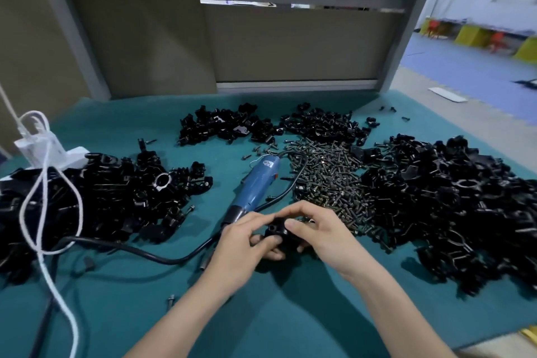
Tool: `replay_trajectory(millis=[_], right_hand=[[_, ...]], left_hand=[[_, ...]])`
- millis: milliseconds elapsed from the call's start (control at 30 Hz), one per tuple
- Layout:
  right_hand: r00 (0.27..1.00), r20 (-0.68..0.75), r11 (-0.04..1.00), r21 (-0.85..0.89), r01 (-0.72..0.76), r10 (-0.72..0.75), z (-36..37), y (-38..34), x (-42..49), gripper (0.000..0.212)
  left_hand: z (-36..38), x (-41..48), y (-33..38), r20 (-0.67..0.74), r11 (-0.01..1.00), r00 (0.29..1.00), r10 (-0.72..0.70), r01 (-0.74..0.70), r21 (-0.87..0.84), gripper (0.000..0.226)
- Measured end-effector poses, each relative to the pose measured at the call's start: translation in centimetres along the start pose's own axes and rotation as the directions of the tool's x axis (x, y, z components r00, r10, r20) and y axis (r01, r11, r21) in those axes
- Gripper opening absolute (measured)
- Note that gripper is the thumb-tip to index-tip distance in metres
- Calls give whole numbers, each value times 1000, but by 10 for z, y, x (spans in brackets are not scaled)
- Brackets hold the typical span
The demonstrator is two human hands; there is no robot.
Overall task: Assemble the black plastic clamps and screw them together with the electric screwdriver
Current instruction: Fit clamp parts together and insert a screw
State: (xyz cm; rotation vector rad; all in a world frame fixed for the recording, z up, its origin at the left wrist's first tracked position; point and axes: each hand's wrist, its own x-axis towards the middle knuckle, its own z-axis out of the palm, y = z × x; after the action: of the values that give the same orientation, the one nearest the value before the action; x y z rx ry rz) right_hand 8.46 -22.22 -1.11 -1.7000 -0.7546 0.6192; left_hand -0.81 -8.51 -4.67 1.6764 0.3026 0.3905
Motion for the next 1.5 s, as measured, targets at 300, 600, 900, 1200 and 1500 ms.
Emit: replay_trajectory(millis=[300, 600, 900, 1200, 1500], right_hand=[[995, -31, 994, 65, 93, -91, 7, 16, 9, 23], [988, -60, 984, 102, 145, -139, 3, 21, 8, 35], [993, -117, 993, 116, 35, -22, -17, 13, 0, 26], [875, -481, 580, -729, -364, -54, -92, 24, 45, 15], [885, -466, 445, -788, -425, 20, -92, 20, 56, 9]], left_hand=[[-8, 2, -5, -39, 991, 998, -46, 40, -124, 36], [-4, 0, 0, -7, 947, 987, -158, 150, -285, 31], [2, -3, -3, -13, 962, 992, -126, 119, -245, 29], [2, -3, -7, -18, 971, 989, -148, 142, -192, 30], [3, -4, -3, -11, 970, 991, -136, 131, -204, 28]])
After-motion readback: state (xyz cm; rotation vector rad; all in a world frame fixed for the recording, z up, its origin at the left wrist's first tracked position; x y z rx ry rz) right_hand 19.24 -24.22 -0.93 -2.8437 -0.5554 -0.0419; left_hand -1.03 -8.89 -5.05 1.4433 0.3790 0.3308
